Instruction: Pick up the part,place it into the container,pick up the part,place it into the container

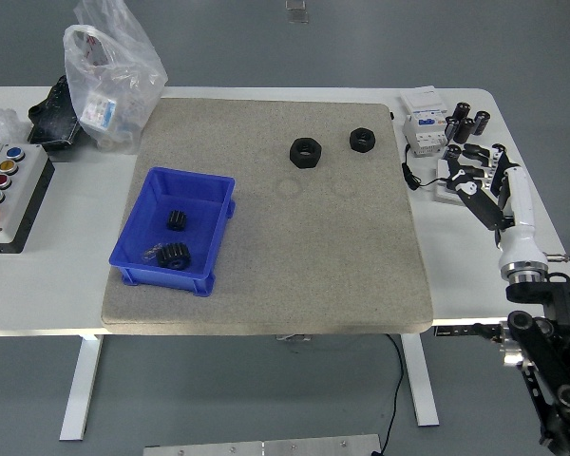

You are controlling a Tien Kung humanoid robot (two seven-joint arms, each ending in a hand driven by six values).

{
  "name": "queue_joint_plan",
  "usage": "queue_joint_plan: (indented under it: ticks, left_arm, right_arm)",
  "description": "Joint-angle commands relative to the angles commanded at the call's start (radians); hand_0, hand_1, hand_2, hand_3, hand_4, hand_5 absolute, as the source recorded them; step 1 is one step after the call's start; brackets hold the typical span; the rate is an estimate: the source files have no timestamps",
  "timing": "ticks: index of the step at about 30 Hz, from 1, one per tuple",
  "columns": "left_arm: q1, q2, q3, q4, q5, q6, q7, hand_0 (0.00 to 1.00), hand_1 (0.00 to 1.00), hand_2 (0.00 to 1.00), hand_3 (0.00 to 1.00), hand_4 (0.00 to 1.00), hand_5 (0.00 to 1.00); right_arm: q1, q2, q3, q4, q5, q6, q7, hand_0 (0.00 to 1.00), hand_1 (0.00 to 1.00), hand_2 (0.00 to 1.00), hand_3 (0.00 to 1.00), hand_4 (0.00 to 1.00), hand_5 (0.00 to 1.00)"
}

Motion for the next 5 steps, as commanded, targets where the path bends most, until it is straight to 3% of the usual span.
queue_joint_plan:
  ticks: [5]
  left_arm:
    - [0.002, 0.009, 0.005, 0.0, -0.001, 0.0, 0.0, 0.66, 0.553, 0.567, 0.698, 0.619, 0.276]
  right_arm:
    - [-0.012, 0.009, 0.031, 0.0, 0.043, 0.018, 0.025, 0.566, 0.627, 0.673, 0.68, 0.801, 0.378]
